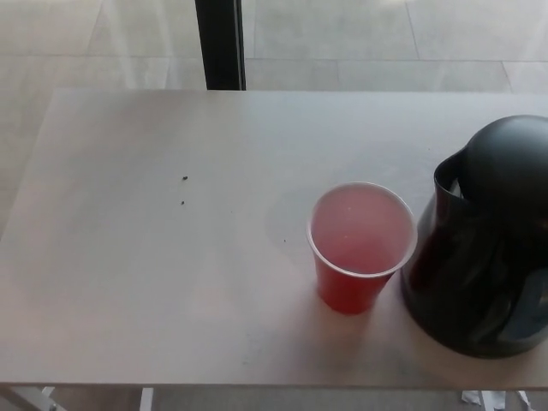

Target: The robot uses its right hand to lift up a kettle kept on the middle of the desk by its handle and tilt it into a glass kept next to it to pour out water

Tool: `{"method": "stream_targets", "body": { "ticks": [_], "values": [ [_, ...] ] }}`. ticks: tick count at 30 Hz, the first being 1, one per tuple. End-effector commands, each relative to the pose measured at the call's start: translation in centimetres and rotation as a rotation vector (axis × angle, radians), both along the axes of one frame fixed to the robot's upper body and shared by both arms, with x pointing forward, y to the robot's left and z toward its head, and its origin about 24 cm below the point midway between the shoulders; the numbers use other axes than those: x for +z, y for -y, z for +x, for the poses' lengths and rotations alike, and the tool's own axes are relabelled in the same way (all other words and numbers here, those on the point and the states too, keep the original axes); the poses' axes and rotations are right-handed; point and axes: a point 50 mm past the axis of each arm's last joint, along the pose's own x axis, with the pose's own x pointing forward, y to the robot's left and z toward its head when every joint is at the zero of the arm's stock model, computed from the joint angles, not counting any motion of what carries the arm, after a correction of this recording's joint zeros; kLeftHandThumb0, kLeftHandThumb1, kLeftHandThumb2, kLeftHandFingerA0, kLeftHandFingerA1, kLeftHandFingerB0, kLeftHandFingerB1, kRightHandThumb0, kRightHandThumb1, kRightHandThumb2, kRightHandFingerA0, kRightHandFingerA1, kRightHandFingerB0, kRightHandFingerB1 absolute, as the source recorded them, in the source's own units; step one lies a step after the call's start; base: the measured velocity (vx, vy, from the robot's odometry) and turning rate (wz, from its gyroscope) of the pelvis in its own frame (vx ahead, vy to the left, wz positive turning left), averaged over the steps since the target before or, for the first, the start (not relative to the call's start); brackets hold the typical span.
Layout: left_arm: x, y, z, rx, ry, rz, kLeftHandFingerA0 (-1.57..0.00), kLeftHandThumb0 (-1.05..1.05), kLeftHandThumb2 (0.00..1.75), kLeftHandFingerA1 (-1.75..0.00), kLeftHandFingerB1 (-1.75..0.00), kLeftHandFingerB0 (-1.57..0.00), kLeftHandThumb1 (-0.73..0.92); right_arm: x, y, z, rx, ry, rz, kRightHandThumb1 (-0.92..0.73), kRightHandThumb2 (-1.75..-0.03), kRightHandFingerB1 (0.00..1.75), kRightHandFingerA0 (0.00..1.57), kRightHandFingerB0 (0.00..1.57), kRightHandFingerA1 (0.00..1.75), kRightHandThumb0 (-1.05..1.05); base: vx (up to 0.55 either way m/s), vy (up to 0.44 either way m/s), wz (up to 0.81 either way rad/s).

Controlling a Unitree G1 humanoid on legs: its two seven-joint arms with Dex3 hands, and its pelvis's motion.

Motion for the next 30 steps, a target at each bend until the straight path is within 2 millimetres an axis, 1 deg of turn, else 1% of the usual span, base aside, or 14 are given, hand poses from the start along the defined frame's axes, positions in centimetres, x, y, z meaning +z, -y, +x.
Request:
{"method": "stream_targets", "body": {
  "ticks": [1, 2, 7, 9, 11, 13, 20, 21, 22, 24, 26, 27, 29, 30],
  "values": [
    [0.9, -0.7, 0.4, -0.001, 0.044, 0.008, -0.51, -0.77, 0.61, -0.43, -0.36, -0.36, 0.7, -0.8, -2.5, 1.0, 0.16, -0.236, -0.061, -0.47, -0.81, 0.0, 0.0, 0.0, 0.09, -0.83, 0.0, 0.0, 0.0],
    [0.9, -0.7, 0.5, -0.005, 0.043, 0.012, -0.43, -0.76, 0.96, -0.55, -0.47, -0.25, 0.56, -1.1, -3.0, 1.2, 0.189, -0.27, -0.088, -0.43, -0.78, 0.0, 0.0, 0.0, 0.11, -0.8, 0.0, 0.0, 0.0],
    [0.8, -0.6, 0.4, 0.007, 0.05, 0.005, -0.5, -0.74, 0.62, -0.44, -0.36, -0.34, 0.71, -2.2, -4.1, 1.7, 0.223, -0.362, -0.195, -0.43, -0.78, 0.0, 0.0, 0.0, 0.13, -0.79, 0.0, 0.0, 0.0],
    [0.8, -0.6, 0.4, -0.001, 0.044, 0.009, -0.43, -0.76, 0.95, -0.55, -0.48, -0.27, 0.56, -2.7, -4.3, 1.9, 0.227, -0.39, -0.243, -0.43, -0.78, 0.01, 0.0, 0.0, 0.13, -0.79, 0.0, 0.0, 0.0],
    [0.8, -0.6, 0.3, -0.006, 0.043, 0.009, -0.5, -0.76, 0.62, -0.44, -0.36, -0.34, 0.71, -2.7, -4.4, 1.9, 0.23, -0.397, -0.258, -0.41, -0.77, 0.02, 0.0, 0.01, 0.11, -0.77, 0.0, 0.0, 0.0],
    [0.9, -0.6, 0.4, -0.01, 0.046, 0.007, -0.43, -0.76, 0.95, -0.55, -0.49, -0.28, 0.56, -2.9, -4.3, 2.0, 0.229, -0.417, -0.288, -0.42, -0.78, 0.0, 0.0, 0.0, 0.08, -0.79, 0.0, 0.0, 0.0],
    [0.9, -0.7, 0.5, 0.015, 0.057, 0.0, -0.46, -0.78, 0.95, -0.57, -0.49, -0.31, 0.58, -2.8, -3.8, 1.7, 0.225, -0.493, -0.262, -0.31, -0.71, 0.11, 0.0, 0.0, 0.24, -0.58, 0.0, 0.0, 0.0],
    [0.9, -0.7, 0.5, 0.001, 0.05, 0.007, -0.5, -0.74, 0.62, -0.44, -0.37, -0.36, 0.73, -2.9, -3.8, 1.6, 0.222, -0.503, -0.268, -0.31, -0.71, 0.15, 0.0, 0.0, 0.25, -0.54, 0.0, 0.0, 0.0],
    [0.9, -0.7, 0.5, -0.002, 0.051, 0.007, -0.45, -0.74, 0.95, -0.56, -0.5, -0.3, 0.57, -2.9, -3.7, 1.6, 0.213, -0.508, -0.273, -0.31, -0.72, 0.17, 0.0, 0.0, 0.24, -0.53, 0.0, 0.0, 0.0],
    [0.9, -0.7, 0.5, -0.004, 0.058, 0.002, -0.42, -0.74, 0.95, -0.56, -0.5, -0.29, 0.56, -3.0, -3.7, 1.7, 0.206, -0.497, -0.268, -0.48, -0.61, 0.21, 0.0, 0.02, 0.15, -0.42, 0.0, 0.0, 0.0],
    [0.9, -0.6, 0.5, -0.008, 0.05, 0.004, -0.49, -0.76, 0.62, -0.44, -0.36, -0.36, 0.72, -3.3, -3.6, 1.9, 0.168, -0.417, -0.209, -0.51, -0.67, 0.39, 0.25, 0.16, 0.46, -0.37, 0.0, 0.0, 0.0],
    [0.8, -0.6, 0.5, -0.004, 0.044, 0.003, -0.43, -0.75, 0.96, -0.55, -0.49, -0.3, 0.57, -3.4, -3.6, 2.0, 0.141, -0.358, -0.162, -0.42, -0.89, 0.51, 0.37, 0.16, 0.61, -0.24, 0.0, 0.0, 0.0],
    [0.8, -0.6, 0.5, -0.008, 0.046, 0.004, -0.41, -0.75, 0.96, -0.55, -0.48, -0.26, 0.57, -3.3, -3.8, 2.0, 0.138, -0.313, -0.152, -0.67, -0.6, 0.41, 0.61, 0.33, 0.54, -0.26, 0.0, 0.0, 0.0],
    [0.8, -0.6, 0.5, -0.011, 0.053, 0.002, -0.48, -0.74, 0.62, -0.44, -0.37, -0.34, 0.73, -3.5, -4.3, 2.2, 0.114, -0.25, -0.081, -0.78, -0.63, 0.45, 0.86, 0.45, 0.76, -0.18, 0.0, 0.0, 0.0]
  ]
}}
